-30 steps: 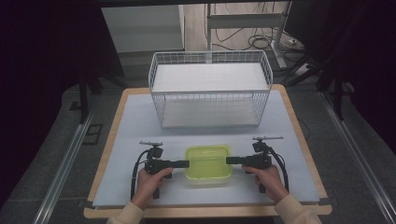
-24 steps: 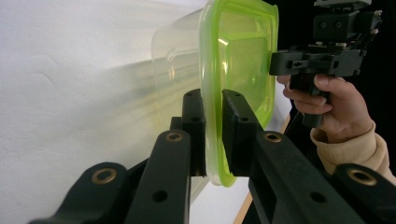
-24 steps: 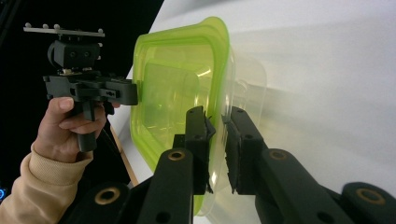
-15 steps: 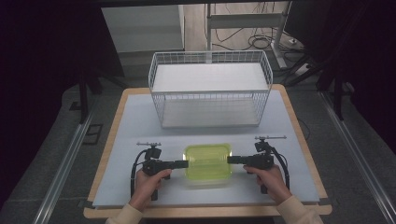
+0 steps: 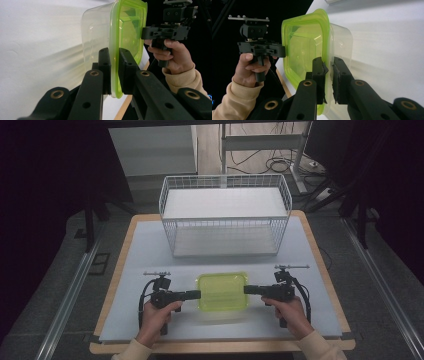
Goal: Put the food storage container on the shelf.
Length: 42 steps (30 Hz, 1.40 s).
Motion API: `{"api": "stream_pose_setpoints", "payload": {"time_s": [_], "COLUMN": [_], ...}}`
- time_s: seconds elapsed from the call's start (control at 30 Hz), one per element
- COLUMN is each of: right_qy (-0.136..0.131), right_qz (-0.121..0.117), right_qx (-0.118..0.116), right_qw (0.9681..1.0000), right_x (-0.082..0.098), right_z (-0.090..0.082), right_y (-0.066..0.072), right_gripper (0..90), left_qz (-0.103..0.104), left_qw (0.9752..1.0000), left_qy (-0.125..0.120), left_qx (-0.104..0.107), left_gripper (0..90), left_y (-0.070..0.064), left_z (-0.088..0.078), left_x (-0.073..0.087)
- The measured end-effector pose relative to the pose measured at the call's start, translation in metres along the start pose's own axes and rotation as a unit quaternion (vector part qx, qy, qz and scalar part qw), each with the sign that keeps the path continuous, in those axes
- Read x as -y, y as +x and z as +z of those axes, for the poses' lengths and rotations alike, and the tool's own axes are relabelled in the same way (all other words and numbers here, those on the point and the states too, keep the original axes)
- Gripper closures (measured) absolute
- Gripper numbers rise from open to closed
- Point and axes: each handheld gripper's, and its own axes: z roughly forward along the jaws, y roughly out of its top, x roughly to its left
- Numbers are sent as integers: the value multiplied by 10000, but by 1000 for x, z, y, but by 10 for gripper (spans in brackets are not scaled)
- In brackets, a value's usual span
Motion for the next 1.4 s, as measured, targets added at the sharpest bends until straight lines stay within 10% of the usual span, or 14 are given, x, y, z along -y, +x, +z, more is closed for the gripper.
{"api": "stream_pose_setpoints", "payload": {"time_s": [1.4], "right_qy": [-342], "right_qz": [-319], "right_qx": [134], "right_qw": [9988], "right_x": [-38], "right_z": [-14], "right_y": [27], "right_gripper": [812], "left_qz": [257], "left_qw": [9994], "left_qy": [-225], "left_qx": [12], "left_gripper": [825], "left_y": [-21], "left_z": [-13], "left_x": [-43]}}
